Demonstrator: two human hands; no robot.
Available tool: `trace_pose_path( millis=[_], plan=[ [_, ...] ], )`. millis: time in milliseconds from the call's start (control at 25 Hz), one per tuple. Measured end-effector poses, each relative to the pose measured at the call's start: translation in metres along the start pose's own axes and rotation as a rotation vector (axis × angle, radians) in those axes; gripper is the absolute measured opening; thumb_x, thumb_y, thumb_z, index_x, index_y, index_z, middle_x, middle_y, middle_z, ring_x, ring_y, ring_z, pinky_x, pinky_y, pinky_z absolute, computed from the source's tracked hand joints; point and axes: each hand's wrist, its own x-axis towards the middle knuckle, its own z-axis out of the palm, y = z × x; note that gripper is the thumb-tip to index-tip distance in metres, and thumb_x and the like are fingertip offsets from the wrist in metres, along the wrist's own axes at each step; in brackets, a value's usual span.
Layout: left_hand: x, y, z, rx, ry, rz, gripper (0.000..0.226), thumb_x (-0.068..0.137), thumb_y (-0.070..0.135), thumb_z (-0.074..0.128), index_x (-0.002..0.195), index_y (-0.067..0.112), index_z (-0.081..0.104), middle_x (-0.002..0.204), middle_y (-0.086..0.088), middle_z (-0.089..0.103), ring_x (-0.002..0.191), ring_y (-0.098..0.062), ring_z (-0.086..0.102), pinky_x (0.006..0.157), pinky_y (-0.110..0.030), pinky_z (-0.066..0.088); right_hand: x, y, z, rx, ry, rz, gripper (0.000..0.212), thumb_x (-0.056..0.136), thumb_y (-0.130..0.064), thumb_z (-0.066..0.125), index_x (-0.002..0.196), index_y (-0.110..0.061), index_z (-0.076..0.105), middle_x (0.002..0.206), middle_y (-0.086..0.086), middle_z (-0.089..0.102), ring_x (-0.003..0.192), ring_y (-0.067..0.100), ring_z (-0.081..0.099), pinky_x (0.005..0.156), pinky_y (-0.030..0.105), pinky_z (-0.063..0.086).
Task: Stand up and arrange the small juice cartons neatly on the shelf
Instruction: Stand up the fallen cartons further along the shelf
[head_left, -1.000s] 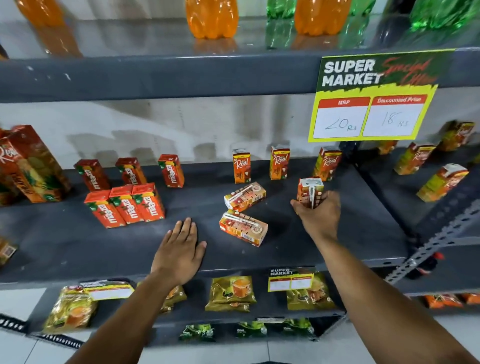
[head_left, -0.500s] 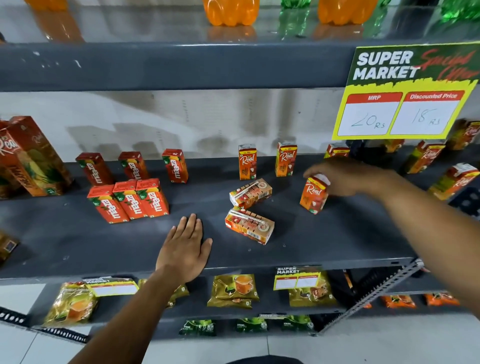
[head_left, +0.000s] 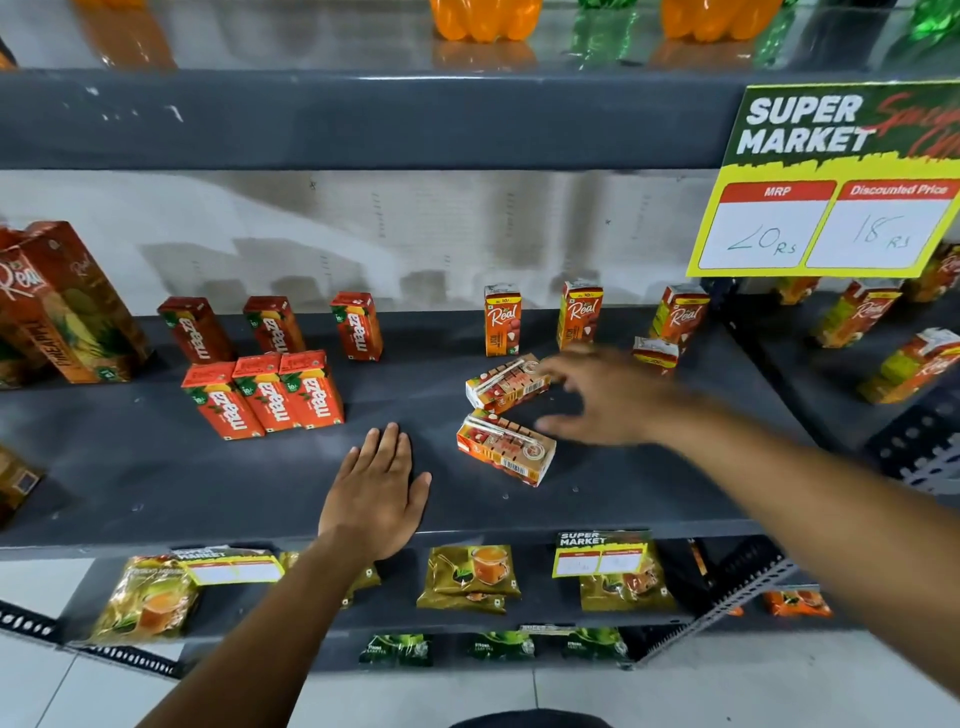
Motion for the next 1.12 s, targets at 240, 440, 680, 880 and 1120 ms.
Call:
trace_pose_path(
  millis=[240,440,680,880,1120],
  plan=[
    [-0.001,-0.001,-0.002,-0.034,0.0,-0.003,0.072,0.093,0.055,0.007,0.149,0.01,0.011,0.161,-0.006,0.005,0.147,-0.022,-0.001,0.119,-0.038,0.004,0.035,-0.046,0.084,0.107,-0.011,0.241,0.05,0.074,-0.044,0.074,0.111,-0.016,0.057,0.113,0.003,0.064,0.103,0.024,0.062,0.078,0.036,0.053],
    [-0.005,0.004,0.001,-0.031,0.013,0.013,0.084,0.083,0.058,-0.006,0.149,0.01,0.013,0.161,-0.007,0.007,0.147,-0.023,0.002,0.118,-0.039,0.005,0.008,-0.03,0.085,0.548,0.347,0.361,0.031,0.071,-0.031,0.077,0.098,-0.024,0.063,0.089,-0.012,0.058,0.081,0.007,0.058,0.064,0.02,0.047],
    [0.0,0.003,-0.002,-0.037,0.004,0.026,0.065,0.098,0.049,0.015,0.149,0.01,0.013,0.161,-0.007,0.006,0.147,-0.024,0.0,0.118,-0.039,0.004,0.004,-0.015,0.086,0.594,0.602,0.384,0.049,0.073,-0.033,0.079,0.115,-0.02,0.058,0.112,-0.002,0.06,0.104,0.012,0.054,0.079,0.021,0.042],
    [-0.002,-0.001,-0.002,-0.04,-0.005,0.007,0.065,0.098,0.049,0.014,0.15,0.011,0.01,0.161,-0.006,0.003,0.147,-0.023,-0.002,0.119,-0.039,0.003,0.009,-0.008,0.082,0.612,0.719,0.388,0.05,0.074,-0.032,0.079,0.117,-0.018,0.056,0.112,0.0,0.061,0.104,0.016,0.058,0.082,0.029,0.051],
    [-0.001,-0.002,0.0,-0.033,-0.019,0.011,0.065,0.098,0.05,0.013,0.15,0.011,0.008,0.161,-0.006,0.002,0.147,-0.023,-0.003,0.119,-0.039,0.002,0.012,-0.002,0.053,-0.526,0.378,-0.031,0.053,0.076,-0.01,0.073,0.127,-0.015,0.059,0.129,0.009,0.057,0.123,0.033,0.05,0.109,0.047,0.033]
  ],
)
